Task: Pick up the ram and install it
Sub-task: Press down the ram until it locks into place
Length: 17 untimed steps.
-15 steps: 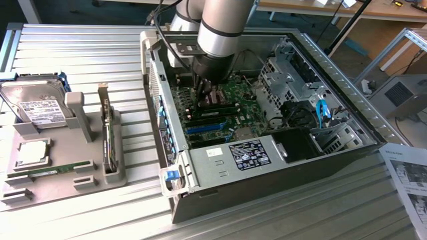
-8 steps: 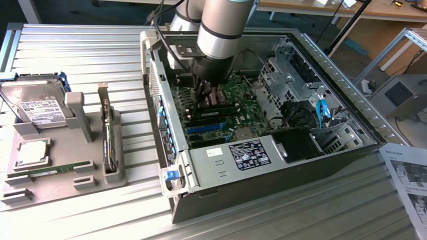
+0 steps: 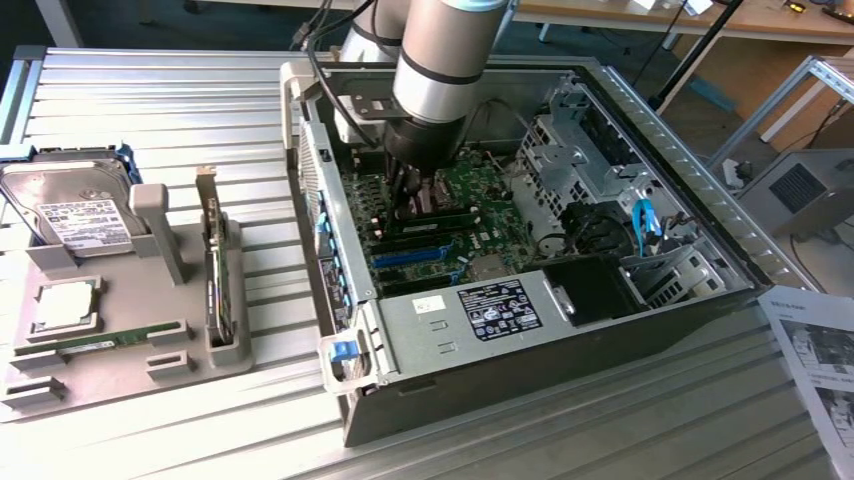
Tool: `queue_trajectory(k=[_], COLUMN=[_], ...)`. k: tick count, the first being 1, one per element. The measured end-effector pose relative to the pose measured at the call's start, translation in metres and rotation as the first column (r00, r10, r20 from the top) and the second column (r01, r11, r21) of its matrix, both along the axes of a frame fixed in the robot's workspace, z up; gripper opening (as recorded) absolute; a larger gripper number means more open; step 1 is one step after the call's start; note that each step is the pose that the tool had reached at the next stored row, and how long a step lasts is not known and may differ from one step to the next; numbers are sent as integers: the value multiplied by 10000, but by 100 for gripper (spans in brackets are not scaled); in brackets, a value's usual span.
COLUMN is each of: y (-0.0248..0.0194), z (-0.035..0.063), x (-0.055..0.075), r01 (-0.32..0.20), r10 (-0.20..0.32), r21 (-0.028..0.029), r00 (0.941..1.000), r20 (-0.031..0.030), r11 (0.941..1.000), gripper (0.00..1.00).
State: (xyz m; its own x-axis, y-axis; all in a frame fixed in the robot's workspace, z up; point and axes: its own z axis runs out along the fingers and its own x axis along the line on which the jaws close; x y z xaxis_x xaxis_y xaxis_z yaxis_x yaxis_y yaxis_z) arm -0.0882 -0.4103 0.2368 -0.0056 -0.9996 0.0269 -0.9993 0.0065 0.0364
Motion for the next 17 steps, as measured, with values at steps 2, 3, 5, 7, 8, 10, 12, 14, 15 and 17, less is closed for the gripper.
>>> queue_trajectory(k=[2, 3, 5, 7, 8, 10, 12, 14, 15, 17], y=[0, 0, 1, 0, -1, 0, -1, 0, 0, 0], z=[0, -1, -13, -26, -30, -41, -57, -60, -60, -60], x=[0, 0, 0, 0, 0, 0, 0, 0, 0, 0], r01=[0, 0, 0, 0, 0, 0, 0, 0, 0, 0], r10=[0, 0, 0, 0, 0, 0, 0, 0, 0, 0], r21=[1, 2, 5, -1, -2, -1, -1, 0, 0, 0], r00=[10000, 10000, 10000, 10000, 10000, 10000, 10000, 10000, 10000, 10000], r20=[0, 1, 3, -2, -3, -2, -1, -1, 0, 0], r11=[10000, 10000, 10000, 10000, 10000, 10000, 10000, 10000, 10000, 10000], gripper=[11, 11, 11, 11, 11, 11, 11, 11, 11, 11])
